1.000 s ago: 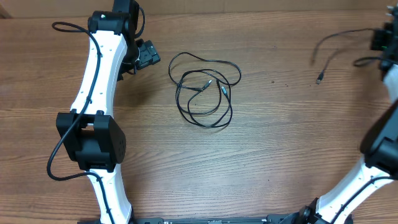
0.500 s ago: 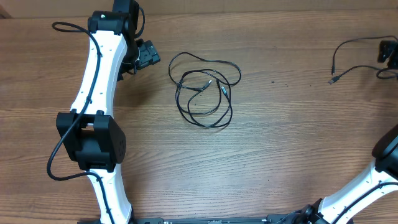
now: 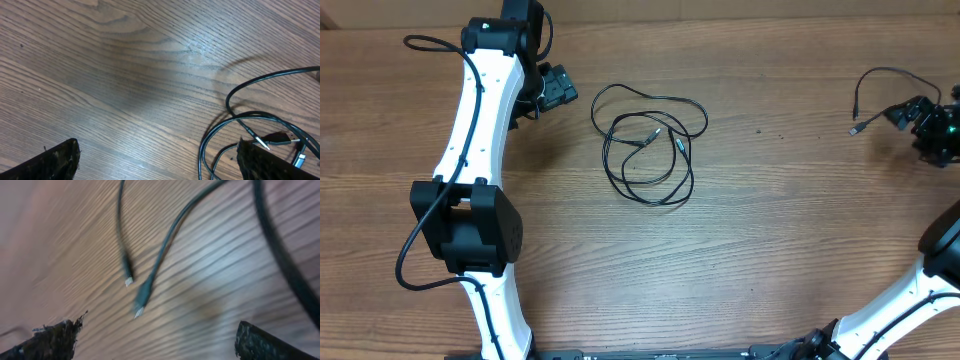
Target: Untangle cables
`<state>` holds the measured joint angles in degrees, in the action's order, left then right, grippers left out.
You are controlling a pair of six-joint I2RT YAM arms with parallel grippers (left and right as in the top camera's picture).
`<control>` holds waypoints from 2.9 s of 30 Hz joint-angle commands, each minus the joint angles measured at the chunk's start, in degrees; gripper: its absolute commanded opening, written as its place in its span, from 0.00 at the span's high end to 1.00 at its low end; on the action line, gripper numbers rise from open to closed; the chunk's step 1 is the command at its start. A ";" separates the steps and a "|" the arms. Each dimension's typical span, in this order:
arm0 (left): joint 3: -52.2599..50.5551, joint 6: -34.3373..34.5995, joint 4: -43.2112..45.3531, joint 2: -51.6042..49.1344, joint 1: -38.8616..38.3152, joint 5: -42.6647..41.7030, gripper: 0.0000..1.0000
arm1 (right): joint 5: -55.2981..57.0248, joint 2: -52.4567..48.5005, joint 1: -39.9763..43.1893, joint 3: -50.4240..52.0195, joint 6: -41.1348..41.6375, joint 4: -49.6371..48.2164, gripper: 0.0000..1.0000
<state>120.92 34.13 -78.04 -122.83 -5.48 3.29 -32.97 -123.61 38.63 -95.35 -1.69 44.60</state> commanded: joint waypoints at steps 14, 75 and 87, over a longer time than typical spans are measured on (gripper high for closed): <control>1.11 -0.92 0.11 0.04 0.20 0.72 0.00 | -40.94 0.81 0.02 -1.05 13.77 -2.23 0.00; 1.11 -0.92 0.13 0.04 0.20 0.72 0.00 | 31.01 0.46 -7.10 1.29 1.42 14.16 0.00; 1.11 -0.92 0.11 0.04 0.20 0.70 0.00 | 32.52 -2.54 -7.06 1.29 1.40 11.89 0.00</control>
<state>120.92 34.13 -78.02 -122.83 -5.48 3.29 -1.26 -124.40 31.42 -94.43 -0.01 56.53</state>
